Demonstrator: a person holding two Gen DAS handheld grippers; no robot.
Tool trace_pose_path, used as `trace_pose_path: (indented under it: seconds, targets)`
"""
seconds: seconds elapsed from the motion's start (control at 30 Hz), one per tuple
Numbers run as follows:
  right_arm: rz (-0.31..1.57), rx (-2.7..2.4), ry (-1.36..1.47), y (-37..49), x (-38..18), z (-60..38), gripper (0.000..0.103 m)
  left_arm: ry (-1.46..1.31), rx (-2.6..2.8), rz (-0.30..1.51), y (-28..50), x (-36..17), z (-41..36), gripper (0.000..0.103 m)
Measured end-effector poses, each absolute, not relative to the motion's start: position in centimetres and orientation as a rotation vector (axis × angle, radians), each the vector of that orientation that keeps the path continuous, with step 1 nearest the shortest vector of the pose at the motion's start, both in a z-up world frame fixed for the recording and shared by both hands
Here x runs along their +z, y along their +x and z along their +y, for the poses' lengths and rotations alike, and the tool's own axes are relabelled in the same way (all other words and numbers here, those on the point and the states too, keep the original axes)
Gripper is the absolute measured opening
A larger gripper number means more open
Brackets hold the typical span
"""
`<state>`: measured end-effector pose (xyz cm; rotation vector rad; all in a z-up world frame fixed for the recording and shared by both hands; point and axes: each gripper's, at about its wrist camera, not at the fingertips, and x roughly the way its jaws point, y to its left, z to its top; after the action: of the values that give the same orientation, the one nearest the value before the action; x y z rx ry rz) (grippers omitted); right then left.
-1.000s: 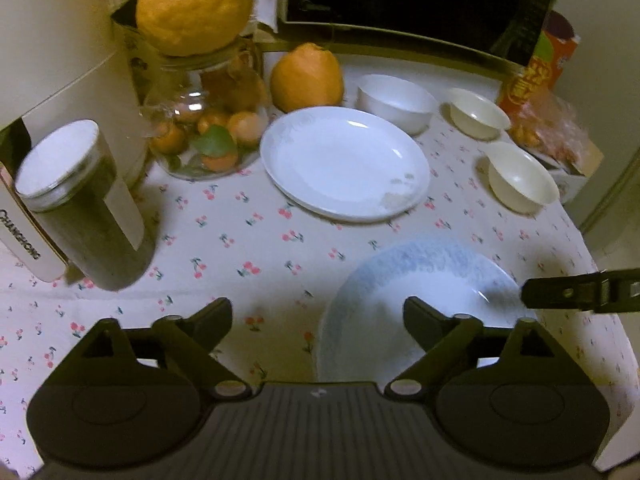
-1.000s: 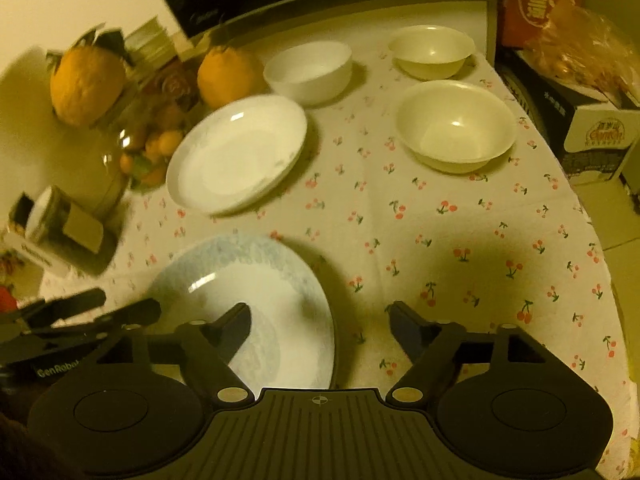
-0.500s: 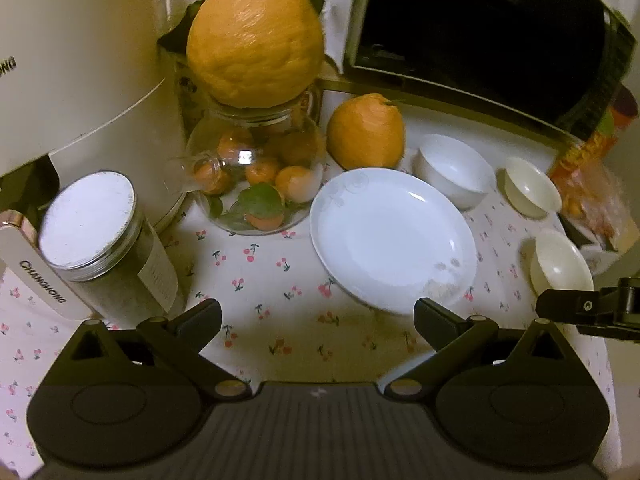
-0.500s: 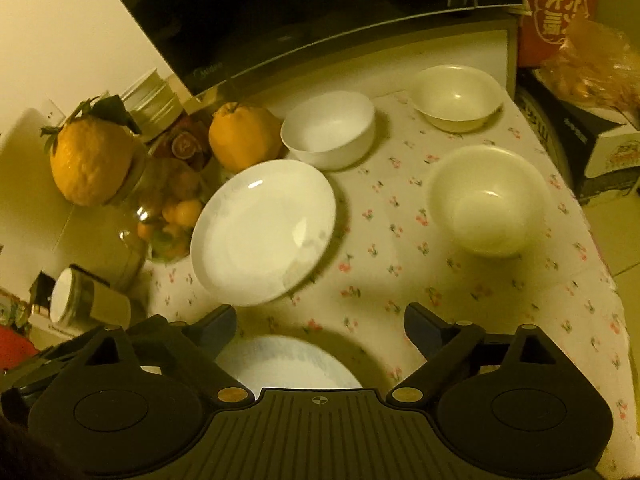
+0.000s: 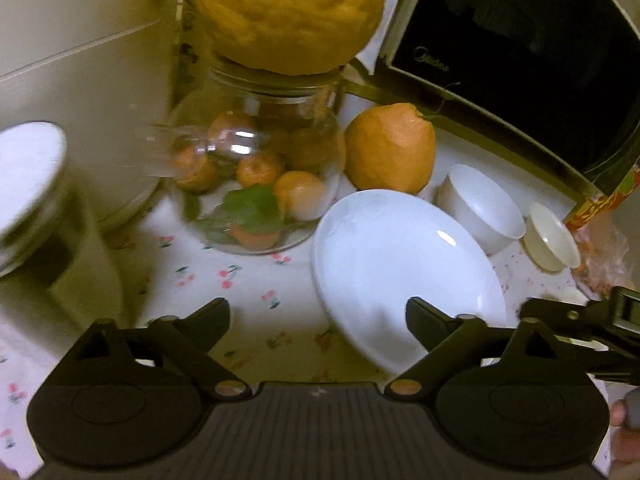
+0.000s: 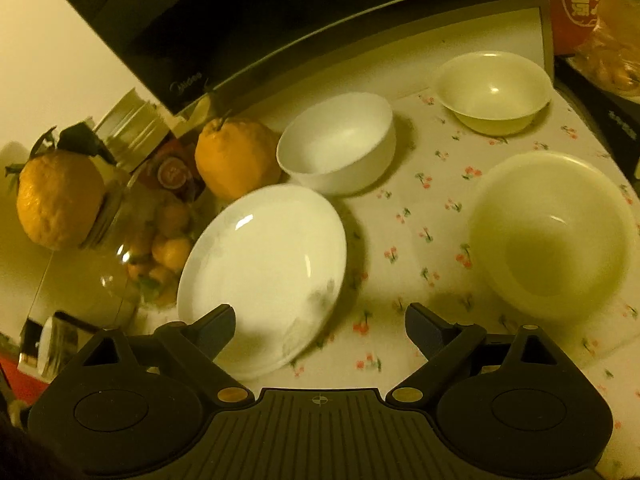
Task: Organize plates and bowls
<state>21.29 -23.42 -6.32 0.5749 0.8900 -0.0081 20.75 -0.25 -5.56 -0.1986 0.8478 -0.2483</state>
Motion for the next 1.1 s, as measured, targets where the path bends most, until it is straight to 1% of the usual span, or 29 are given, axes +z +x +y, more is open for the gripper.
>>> trace_pose_path:
  seconds: [0.17,0.23,0.37,0.4,0.43,0.47,0.5,0.53,0.57,0.63,0.67,0.7,0.73,0.8,0.93,1.1]
  targets:
    - [0.859,-0.005,0.572,22.8,-7.7,-23.2,0.093,-0.197,-0.305,0.793,21.2,-6.3,-1.1,0.077]
    - [0.851,-0.015,0.566,23.3,-8.2,-23.2,0.092,-0.198,-0.316,0.789,21.4,-6.7,-1.1,0.068]
    - [0.834,-0.002,0.567,24.0,-8.7,-23.1,0.091,-0.234,-0.322,0.782,21.7,-7.3,-0.6,0.054]
    - [0.832,-0.002,0.567,24.1,-8.9,-23.0,0.088,-0.243,-0.318,0.784,21.7,-7.4,-0.5,0.049]
    - [0.831,-0.009,0.569,24.3,-9.2,-23.0,0.083,-0.252,-0.316,0.791,21.9,-7.5,-0.4,0.044]
    - [0.836,-0.02,0.574,24.4,-9.4,-23.0,0.08,-0.262,-0.315,0.8,21.9,-7.7,-0.3,0.042]
    - [0.842,-0.033,0.578,24.5,-9.7,-23.0,0.074,-0.269,-0.315,0.803,22.0,-7.8,-0.1,0.037]
    - [0.833,-0.042,0.578,24.5,-9.9,-23.0,0.069,-0.273,-0.317,0.802,21.9,-7.8,0.1,0.033]
    - [0.822,-0.046,0.572,24.5,-10.0,-23.0,0.065,-0.273,-0.317,0.799,21.9,-7.8,0.1,0.03]
    - [0.819,-0.049,0.571,24.6,-10.1,-22.9,0.049,-0.27,-0.32,0.801,21.9,-7.8,0.2,0.021]
    - [0.818,-0.044,0.576,24.7,-10.2,-22.9,0.043,-0.271,-0.324,0.805,21.9,-7.9,0.2,0.019]
    - [0.822,-0.036,0.581,24.7,-10.3,-22.9,0.035,-0.27,-0.323,0.808,21.8,-7.9,0.4,0.016]
    - [0.827,-0.026,0.58,24.8,-10.4,-22.7,0.03,-0.269,-0.321,0.809,21.8,-8.0,0.4,0.015]
    - [0.824,-0.031,0.552,24.8,-10.5,-22.4,0.028,-0.27,-0.32,0.808,21.8,-8.1,0.4,0.014]
    - [0.827,-0.035,0.547,24.7,-10.5,-22.8,0.018,-0.269,-0.318,0.811,21.7,-7.9,0.5,0.012]
    - [0.835,-0.031,0.541,24.5,-10.1,-22.9,0.018,-0.26,-0.319,0.81,21.7,-7.4,0.3,0.012]
